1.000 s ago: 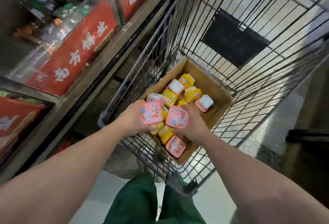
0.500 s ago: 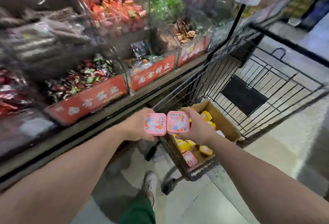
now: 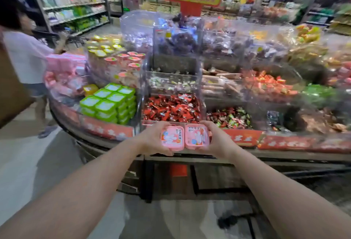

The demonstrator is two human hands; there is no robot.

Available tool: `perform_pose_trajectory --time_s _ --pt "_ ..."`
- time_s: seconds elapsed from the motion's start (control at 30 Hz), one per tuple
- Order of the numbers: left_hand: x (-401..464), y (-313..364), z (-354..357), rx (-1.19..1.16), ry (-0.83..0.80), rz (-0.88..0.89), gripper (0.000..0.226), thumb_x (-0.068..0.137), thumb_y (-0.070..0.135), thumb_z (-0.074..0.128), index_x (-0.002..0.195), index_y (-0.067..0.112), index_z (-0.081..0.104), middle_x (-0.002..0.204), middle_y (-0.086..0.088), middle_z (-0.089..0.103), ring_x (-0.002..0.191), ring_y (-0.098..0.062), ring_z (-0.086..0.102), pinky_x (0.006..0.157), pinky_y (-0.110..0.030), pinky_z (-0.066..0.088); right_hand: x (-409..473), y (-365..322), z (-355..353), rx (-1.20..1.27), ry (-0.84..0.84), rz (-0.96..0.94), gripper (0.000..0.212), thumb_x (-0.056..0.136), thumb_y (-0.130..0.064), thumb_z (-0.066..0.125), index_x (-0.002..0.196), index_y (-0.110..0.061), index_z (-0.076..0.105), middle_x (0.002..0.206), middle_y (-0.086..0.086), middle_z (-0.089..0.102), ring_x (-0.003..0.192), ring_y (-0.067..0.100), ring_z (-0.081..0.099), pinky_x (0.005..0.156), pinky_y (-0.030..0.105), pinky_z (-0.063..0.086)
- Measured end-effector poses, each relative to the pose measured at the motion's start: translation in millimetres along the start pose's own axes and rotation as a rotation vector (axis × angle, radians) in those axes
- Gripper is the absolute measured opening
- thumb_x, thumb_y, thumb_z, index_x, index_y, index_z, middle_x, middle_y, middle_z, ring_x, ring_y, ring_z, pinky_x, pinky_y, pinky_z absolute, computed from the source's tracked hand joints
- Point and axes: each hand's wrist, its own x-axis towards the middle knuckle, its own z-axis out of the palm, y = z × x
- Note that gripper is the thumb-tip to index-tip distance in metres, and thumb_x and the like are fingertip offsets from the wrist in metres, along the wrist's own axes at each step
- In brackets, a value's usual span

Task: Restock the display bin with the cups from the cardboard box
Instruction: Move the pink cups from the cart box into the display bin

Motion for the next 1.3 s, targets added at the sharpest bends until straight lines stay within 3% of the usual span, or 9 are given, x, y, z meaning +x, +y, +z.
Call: perform_pose_trajectory --time_s 0.17,0.4,0.57,0.67,0.77,0.97,1.07,1.17,1.3 --pt "-63 -110 -134 0.037 0.191 -0.126 0.098 0.058 0.025 0.09 0.137 0.02 0.033 0.117 0.002 0.058 0.103 -0.011 0.058 0.091 -0.022 0.046 86 -131 107 0.077 -0.1 -0.123 0.101 0.061 -0.017 0.09 0.143 -0.022 0.031 0.109 -0.012 0.061 0.096 0.002 0.061 0.085 0.017 0.051" --pt "-129 -215 -279 0.009 0.34 -0.182 0.088 0.059 0.019 0.089 0.13 0.021 0.038 0.112 0.002 0.058 0.097 -0.01 0.059 0.084 -0.022 0.049 170 -269 224 0.203 -0.103 -0.22 0.088 0.06 -0.015 0.089 0.134 -0.022 0.042 0.117 -0.004 0.063 0.097 0.013 0.064 0.088 0.033 0.054" --pt "-138 -268 -330 -0.106 0.393 -0.222 0.098 0.046 0.031 0.088 0.131 0.018 0.04 0.109 0.005 0.06 0.098 -0.009 0.062 0.082 -0.025 0.053 220 -314 272 0.239 -0.132 -0.231 0.08 0.063 -0.016 0.088 0.128 -0.025 0.044 0.104 -0.014 0.06 0.082 -0.011 0.057 0.069 0.002 0.043" --pt "-134 -297 -354 -0.177 0.419 -0.273 0.094 0.051 0.026 0.088 0.13 0.021 0.039 0.11 0.004 0.06 0.097 -0.01 0.063 0.081 -0.027 0.053 255 -331 298 0.249 -0.165 -0.22 0.086 0.061 -0.015 0.09 0.133 -0.021 0.044 0.109 -0.008 0.063 0.088 -0.003 0.06 0.076 0.011 0.048" --pt "-119 -321 -382 -0.177 0.427 -0.298 0.088 0.056 0.021 0.087 0.129 0.025 0.038 0.107 0.006 0.061 0.095 -0.01 0.063 0.081 -0.027 0.053 300 -345 318 0.248 -0.194 -0.224 0.087 0.061 -0.016 0.089 0.134 -0.022 0.043 0.11 -0.008 0.06 0.087 -0.005 0.057 0.066 0.004 0.043" --pt "-63 -372 -455 -0.186 0.471 -0.312 0.083 0.061 0.015 0.085 0.128 0.025 0.036 0.108 0.006 0.062 0.093 -0.008 0.063 0.079 -0.026 0.054 417 -382 347 0.256 -0.251 -0.259 0.088 0.061 -0.017 0.09 0.134 -0.025 0.041 0.113 -0.003 0.061 0.08 0.004 0.06 0.058 0.014 0.049" --pt "-32 -396 -493 -0.199 0.482 -0.331 0.076 0.065 0.011 0.085 0.123 0.028 0.038 0.106 0.009 0.062 0.087 -0.001 0.062 0.072 -0.021 0.054 472 -400 354 0.235 -0.258 -0.288 0.091 0.059 -0.024 0.091 0.136 -0.026 0.042 0.119 -0.003 0.061 0.097 0.01 0.063 0.08 0.029 0.057" --pt "0 -421 -530 -0.186 0.484 -0.334 0.075 0.066 0.016 0.085 0.124 0.03 0.04 0.106 0.009 0.064 0.088 -0.002 0.063 0.07 -0.021 0.053 526 -421 356 0.207 -0.273 -0.324 0.087 0.062 -0.021 0.09 0.135 -0.023 0.042 0.118 -0.006 0.059 0.101 0.008 0.059 0.084 0.024 0.051" --pt "34 -458 -572 -0.213 0.482 -0.353 0.078 0.064 0.025 0.087 0.127 0.023 0.042 0.108 0.007 0.066 0.096 -0.004 0.064 0.082 -0.025 0.053 586 -441 367 0.24 -0.268 -0.296 0.095 0.062 -0.022 0.09 0.141 -0.023 0.037 0.115 -0.009 0.056 0.104 0.008 0.057 0.081 0.012 0.041"
